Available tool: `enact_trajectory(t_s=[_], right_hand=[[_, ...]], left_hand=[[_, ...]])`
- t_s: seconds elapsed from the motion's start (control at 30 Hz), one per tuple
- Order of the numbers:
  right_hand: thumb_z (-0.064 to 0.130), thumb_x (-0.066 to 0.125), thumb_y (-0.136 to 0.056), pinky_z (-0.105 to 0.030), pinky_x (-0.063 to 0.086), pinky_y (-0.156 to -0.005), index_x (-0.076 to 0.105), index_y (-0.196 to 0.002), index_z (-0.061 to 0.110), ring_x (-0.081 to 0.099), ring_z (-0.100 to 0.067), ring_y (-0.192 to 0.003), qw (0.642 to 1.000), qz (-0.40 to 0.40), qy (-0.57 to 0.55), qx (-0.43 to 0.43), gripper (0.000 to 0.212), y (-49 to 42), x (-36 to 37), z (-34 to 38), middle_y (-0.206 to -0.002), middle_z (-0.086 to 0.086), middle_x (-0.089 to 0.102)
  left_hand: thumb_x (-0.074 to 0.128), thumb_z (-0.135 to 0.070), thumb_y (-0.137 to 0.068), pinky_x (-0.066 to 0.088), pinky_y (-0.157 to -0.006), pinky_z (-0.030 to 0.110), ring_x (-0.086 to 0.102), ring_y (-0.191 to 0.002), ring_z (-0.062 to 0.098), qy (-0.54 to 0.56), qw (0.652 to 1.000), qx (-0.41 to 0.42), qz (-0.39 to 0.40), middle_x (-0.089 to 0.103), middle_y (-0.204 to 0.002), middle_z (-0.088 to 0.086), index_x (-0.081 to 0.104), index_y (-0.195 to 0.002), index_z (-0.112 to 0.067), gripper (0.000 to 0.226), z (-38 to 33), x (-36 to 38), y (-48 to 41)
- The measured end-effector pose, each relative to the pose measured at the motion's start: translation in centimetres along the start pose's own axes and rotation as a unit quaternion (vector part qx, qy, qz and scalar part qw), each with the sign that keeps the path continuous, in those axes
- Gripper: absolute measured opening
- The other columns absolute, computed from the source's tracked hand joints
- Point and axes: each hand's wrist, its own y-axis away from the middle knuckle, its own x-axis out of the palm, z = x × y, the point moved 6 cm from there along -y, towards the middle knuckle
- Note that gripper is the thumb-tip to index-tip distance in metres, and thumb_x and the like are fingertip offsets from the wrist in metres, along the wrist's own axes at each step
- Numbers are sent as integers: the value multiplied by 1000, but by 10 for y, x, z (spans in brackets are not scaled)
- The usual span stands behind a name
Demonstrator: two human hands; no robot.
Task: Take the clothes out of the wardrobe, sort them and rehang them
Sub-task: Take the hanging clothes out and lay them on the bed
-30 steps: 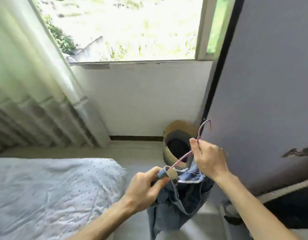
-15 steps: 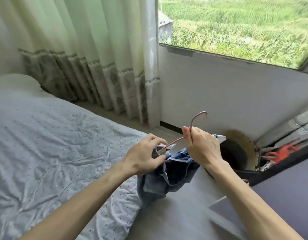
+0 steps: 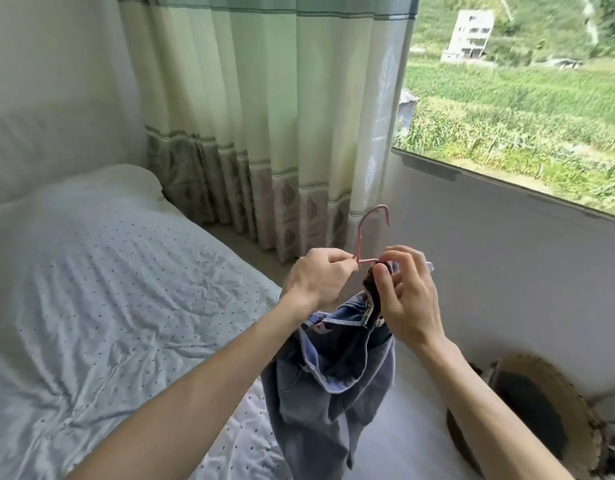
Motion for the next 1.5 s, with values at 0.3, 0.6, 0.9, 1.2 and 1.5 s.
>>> enact_trajectory(t_s=[0.3,0.6,0.9,1.2,1.5], right_hand=[[75,44,-87,-49,54,-89,46,-131,42,62,-21,-110,950,153,-90,257,55,23,53,-139,-135,1,53],[70,54,-75,-48,56,-82,53,-109,28,68,-22,-86,899,328,-31,288,54,-14,136,-157,-106,4,65],[40,53,-95,-32,39,-106,37,-147,18,50,-25,-131,828,475,95,283,59,6,265,-171,-148,-6,47],[59,49,-92,-43,18,-122,3,-158,33,10,-37,-151,710,601,198,308,85,60,400,-207,-167,-6,-2],[71,53,-83,-61,5,-120,-12,-154,43,-18,-41,-149,646,653,271,288,100,109,470,-235,-163,-2,-25]], left_hand=[[74,-57,-79,45,-106,33,65,-102,2,82,996,17,-43,76,-88,-17,81,-90,-33,28,-16,-45,-44],[66,-38,-93,51,-67,41,43,-56,26,100,987,-42,-118,26,-40,1,81,-93,-18,25,9,-127,-92],[65,-39,-94,37,-108,54,44,-121,42,108,982,-99,-119,45,-87,-18,79,-101,-17,27,166,-162,-202],[69,-21,-85,43,-95,34,56,-115,25,2,962,-274,-8,59,-132,7,51,-133,-23,52,419,-136,-327],[67,-37,-81,35,-110,49,38,-135,35,-115,932,-342,28,43,-148,13,23,-155,-27,87,581,-109,-386]])
